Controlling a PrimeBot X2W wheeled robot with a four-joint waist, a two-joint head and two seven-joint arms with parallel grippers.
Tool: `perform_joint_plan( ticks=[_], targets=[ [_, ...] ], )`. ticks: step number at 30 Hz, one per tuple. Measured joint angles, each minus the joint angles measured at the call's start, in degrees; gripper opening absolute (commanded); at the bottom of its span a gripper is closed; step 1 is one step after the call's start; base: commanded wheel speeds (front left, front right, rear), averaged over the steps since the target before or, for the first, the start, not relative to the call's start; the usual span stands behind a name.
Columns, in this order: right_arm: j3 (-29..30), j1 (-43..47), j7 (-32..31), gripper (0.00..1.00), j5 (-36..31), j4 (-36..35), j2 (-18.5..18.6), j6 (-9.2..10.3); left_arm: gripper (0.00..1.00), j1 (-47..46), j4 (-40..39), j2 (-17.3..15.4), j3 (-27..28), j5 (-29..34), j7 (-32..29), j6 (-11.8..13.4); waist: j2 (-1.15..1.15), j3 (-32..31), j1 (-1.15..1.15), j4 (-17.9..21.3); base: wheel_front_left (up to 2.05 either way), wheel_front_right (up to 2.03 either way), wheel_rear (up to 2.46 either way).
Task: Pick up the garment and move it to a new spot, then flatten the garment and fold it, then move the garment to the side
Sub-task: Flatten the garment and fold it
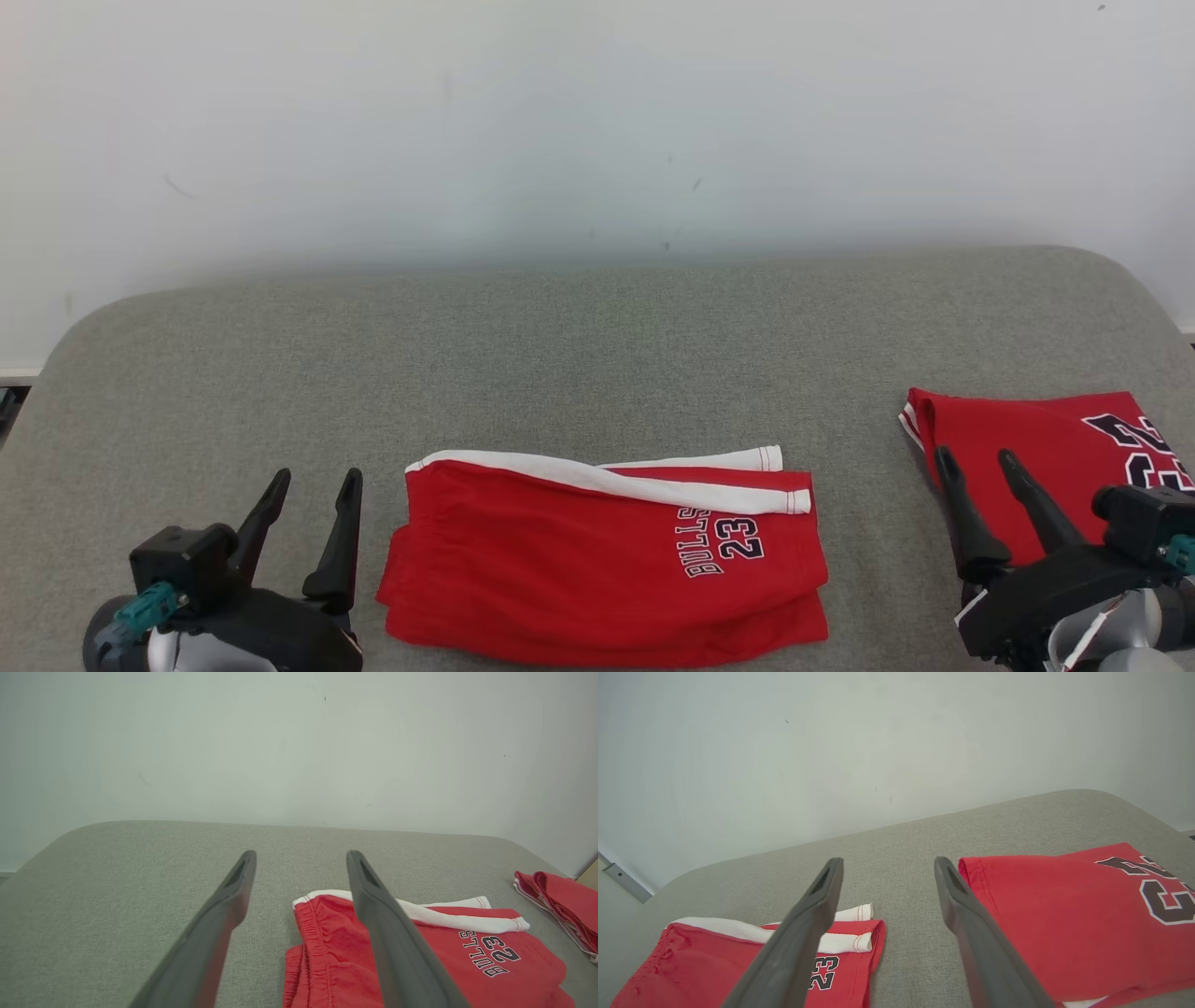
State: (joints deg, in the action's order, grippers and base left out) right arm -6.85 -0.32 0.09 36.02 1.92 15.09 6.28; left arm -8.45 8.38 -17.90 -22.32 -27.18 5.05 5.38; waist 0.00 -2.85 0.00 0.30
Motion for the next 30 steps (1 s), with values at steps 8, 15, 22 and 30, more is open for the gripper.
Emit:
perform_joint_plan(
  ticks=[8,15,22,30],
  targets=[
    [-1.2,0.6,-1.6,1.0,0.0,-0.7,4.6,-4.55,1.0,0.1,-0.5,-0.1,-0.3,0.0,-0.7,0.0,0.0,0.4,0.0,0.2,0.0,0.0,0.0],
    [-1.5,1.0,-2.6,1.0,0.0,-0.7,5.5,-5.78,1.0,0.8,-0.7,-0.2,-0.3,0.0,-1.5,0.2,0.0,0.8,0.0,0.4,0.0,0.0,0.0],
    [-1.5,1.1,-3.2,1.0,0.2,-0.4,5.3,-5.76,1.0,1.1,-0.7,-0.3,-0.3,0.1,-2.0,0.2,0.0,1.0,0.0,0.4,0.0,0.0,0.0],
    [-2.2,0.9,-5.5,1.0,0.5,0.4,4.8,-5.01,1.0,1.1,-0.7,-0.5,0.2,0.5,-2.5,0.6,0.0,1.0,0.0,-0.3,0.0,0.0,0.0]
  ],
)
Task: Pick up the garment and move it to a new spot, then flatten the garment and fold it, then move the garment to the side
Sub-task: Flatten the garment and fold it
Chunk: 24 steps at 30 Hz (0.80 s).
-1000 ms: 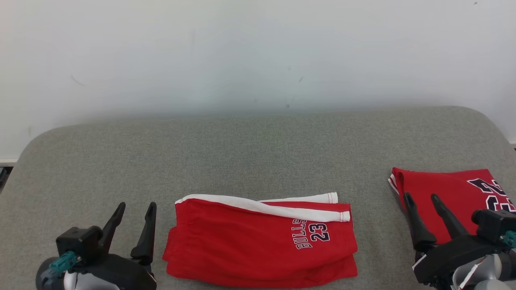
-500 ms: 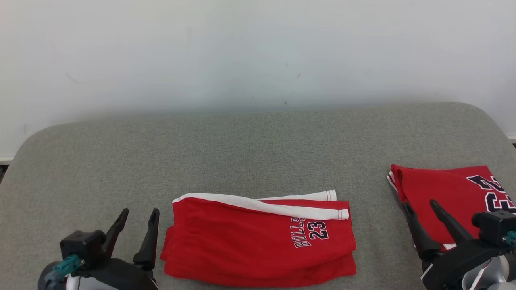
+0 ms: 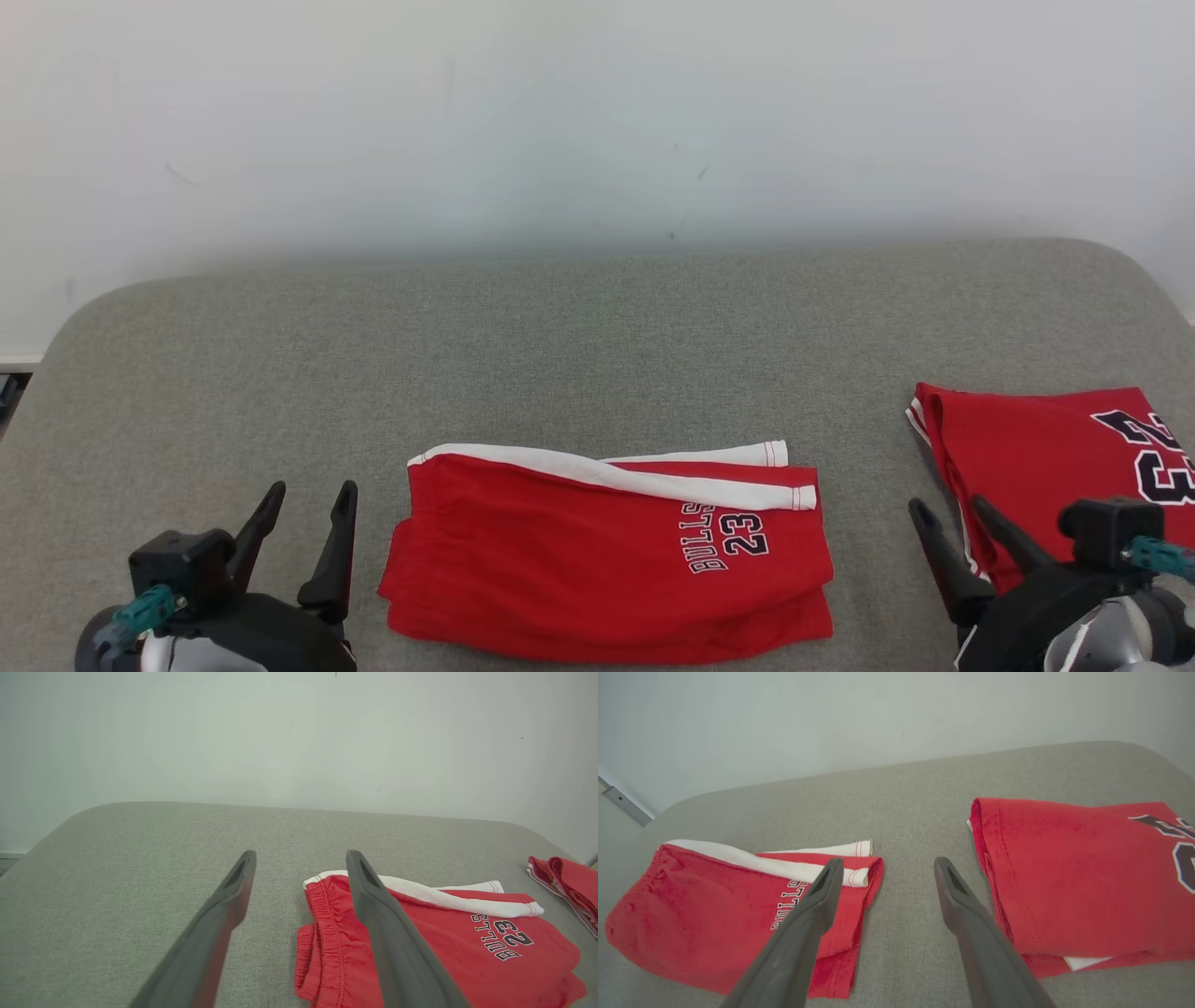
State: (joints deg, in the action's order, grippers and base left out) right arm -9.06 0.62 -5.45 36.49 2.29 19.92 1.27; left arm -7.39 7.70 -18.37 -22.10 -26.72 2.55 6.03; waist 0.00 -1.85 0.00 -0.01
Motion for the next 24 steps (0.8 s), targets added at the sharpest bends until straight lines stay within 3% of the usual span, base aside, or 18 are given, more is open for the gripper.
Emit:
perform_joint_plan(
  ticks=[15,24],
  targets=[
    [-7.3,-12.0,-19.1,1.0,-0.3,12.8,-0.7,3.15,1.0,-1.7,0.0,0.9,-0.2,0.3,-1.0,0.1,-0.01,1.5,0.0,-1.6,0.0,0.0,0.0],
    [-9.0,-18.0,-26.7,1.0,-0.4,16.7,-2.7,4.35,1.0,-2.7,0.0,1.5,-0.9,0.5,-1.3,0.1,0.0,3.4,0.0,-3.8,0.0,0.0,0.0]
  ],
)
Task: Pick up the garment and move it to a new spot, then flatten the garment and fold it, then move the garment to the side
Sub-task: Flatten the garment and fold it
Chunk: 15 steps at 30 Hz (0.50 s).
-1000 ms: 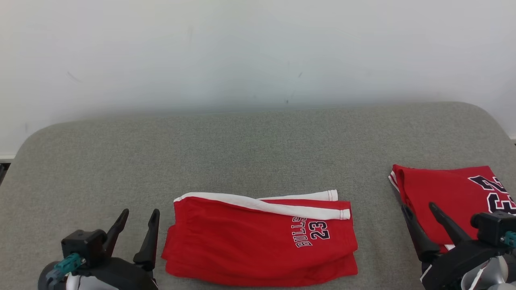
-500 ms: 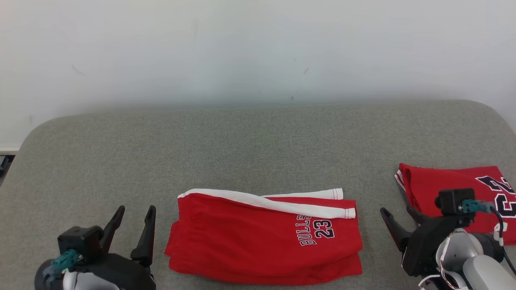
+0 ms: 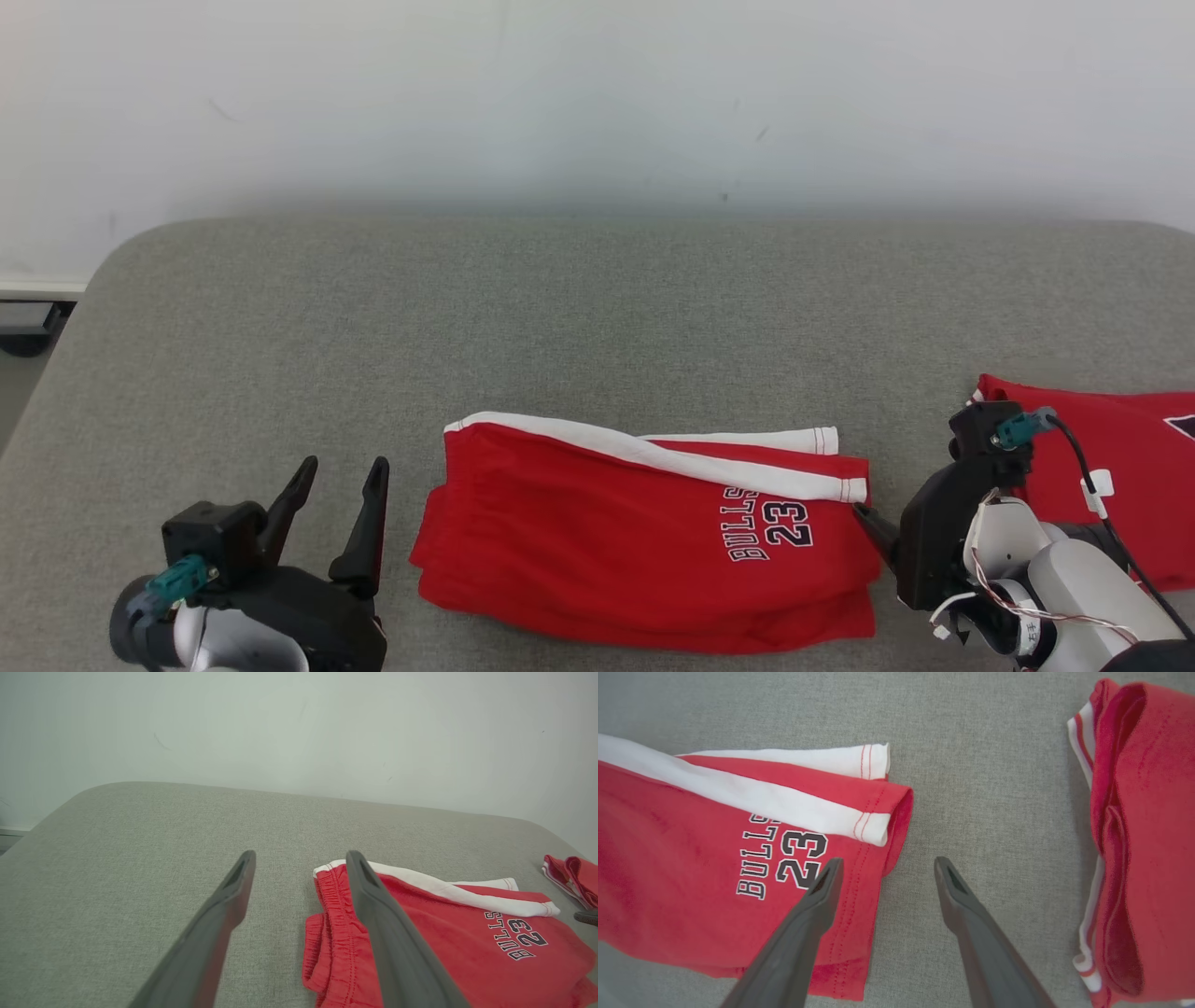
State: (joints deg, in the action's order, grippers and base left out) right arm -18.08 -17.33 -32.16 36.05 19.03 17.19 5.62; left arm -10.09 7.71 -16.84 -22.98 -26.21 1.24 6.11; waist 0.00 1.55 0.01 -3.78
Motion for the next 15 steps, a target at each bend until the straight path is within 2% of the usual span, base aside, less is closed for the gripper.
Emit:
perform_joint_plan(
  ticks=[3,15],
  targets=[
    [-0.2,-1.1,-2.6,1.0,0.0,2.1,-0.7,0.49,1.0,-0.8,0.2,0.6,-0.6,0.0,-0.3,-0.1,0.0,1.0,0.0,-0.9,0.0,0.0,0.0],
    [1.0,-2.4,-6.2,1.0,0.1,6.3,-1.7,1.02,1.0,-2.3,1.3,1.5,-2.0,0.1,-0.5,-1.1,0.0,2.4,0.0,-3.4,0.0,0.0,0.0]
  ],
)
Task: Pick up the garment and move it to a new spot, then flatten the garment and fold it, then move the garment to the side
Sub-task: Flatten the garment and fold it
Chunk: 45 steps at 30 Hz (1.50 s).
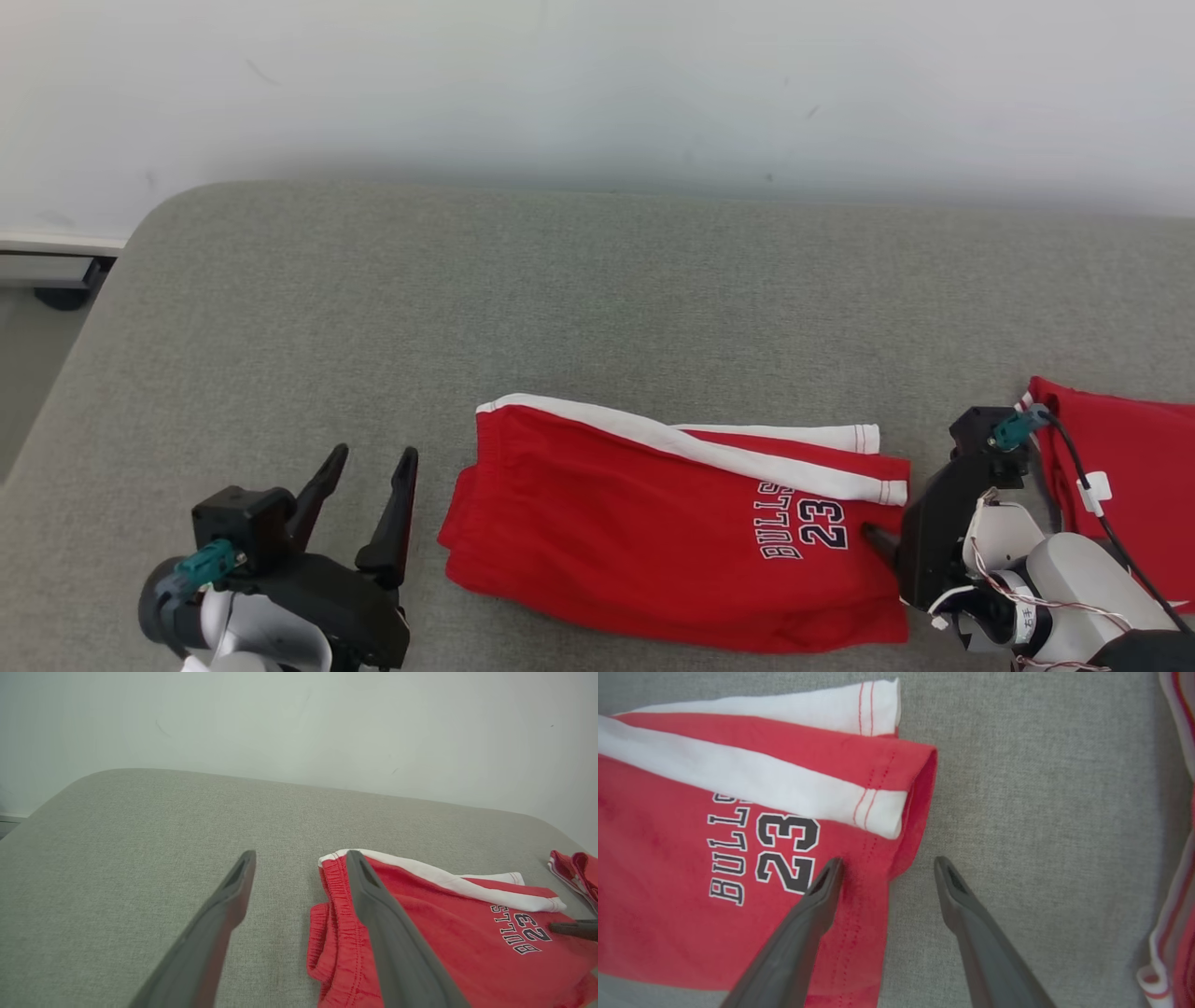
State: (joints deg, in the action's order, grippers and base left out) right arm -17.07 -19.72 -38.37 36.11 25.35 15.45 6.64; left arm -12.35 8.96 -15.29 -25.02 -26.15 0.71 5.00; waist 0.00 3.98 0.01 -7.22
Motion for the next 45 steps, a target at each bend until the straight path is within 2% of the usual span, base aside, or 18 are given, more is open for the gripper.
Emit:
perform_joint_plan(
  ticks=[11,12,13,14,15,17,18,19,26,39,42,45],
  targets=[
    [0.1,-0.7,-1.9,1.0,0.0,1.5,-0.7,0.42,1.0,-0.1,1.5,0.3,-0.4,0.0,0.0,-0.5,0.0,0.0,0.0,-2.4,0.0,0.0,0.0],
    [0.1,-0.8,-2.0,0.88,0.0,1.7,-1.0,0.42,1.0,-0.1,1.6,0.3,-0.4,0.0,0.0,-0.5,0.0,-0.1,0.0,-2.5,0.0,0.0,0.0],
    [0.0,-0.8,-2.1,0.69,0.0,1.8,-1.2,0.42,1.0,0.0,1.7,0.3,-0.4,0.0,0.0,-0.5,0.0,-0.2,0.0,-2.7,0.0,0.0,0.0],
    [0.0,-0.8,-2.3,0.44,0.0,1.9,-1.3,0.42,1.0,0.0,1.7,0.3,-0.3,0.0,0.0,-0.5,0.0,-0.3,0.0,-2.8,0.0,0.0,0.0],
    [0.0,-0.8,-2.5,0.39,0.0,2.0,-1.5,0.42,1.0,0.0,1.7,0.3,-0.3,0.0,0.0,-0.5,0.0,-0.4,0.0,-2.8,0.0,0.0,0.0],
    [0.0,-0.8,-2.5,0.18,0.0,2.3,-1.6,0.42,1.0,0.0,1.9,0.3,-0.4,0.0,0.0,-0.5,0.0,-0.6,0.0,-2.8,0.0,0.0,0.0],
    [0.0,-0.8,-2.5,0.03,0.0,2.3,-1.6,0.42,1.0,0.0,2.0,0.3,-0.4,0.0,0.0,-0.5,0.0,-0.7,0.0,-2.9,0.0,0.0,0.0],
    [0.1,-0.8,-2.5,0.0,0.2,2.4,-1.8,0.42,1.0,0.0,2.2,0.3,-0.5,0.0,0.0,-0.5,0.0,-0.8,0.0,-2.9,0.0,0.0,0.0],
    [1.1,-0.6,-2.4,0.0,0.4,2.0,-0.9,0.42,1.0,0.4,3.0,0.0,-0.6,0.0,0.1,-0.5,0.0,-2.3,0.0,-2.5,0.0,0.0,0.0],
    [5.3,5.4,-4.4,0.0,-1.5,-8.9,10.9,0.42,1.0,2.9,2.2,-0.5,-1.1,0.1,0.2,-0.5,0.0,-4.7,-0.02,-0.3,0.0,0.0,0.0],
    [5.2,5.0,-5.9,0.0,-3.4,-10.9,12.5,0.43,1.0,2.9,1.6,-0.4,-1.2,0.1,0.2,-0.5,0.0,-4.6,-0.02,0.3,0.0,0.0,0.0],
    [3.1,3.8,-8.0,0.0,-4.7,-13.2,12.6,0.43,1.0,2.9,1.4,-0.2,-1.2,0.1,0.2,-0.4,0.0,-4.3,-0.01,0.8,0.0,0.0,0.0]
  ],
)
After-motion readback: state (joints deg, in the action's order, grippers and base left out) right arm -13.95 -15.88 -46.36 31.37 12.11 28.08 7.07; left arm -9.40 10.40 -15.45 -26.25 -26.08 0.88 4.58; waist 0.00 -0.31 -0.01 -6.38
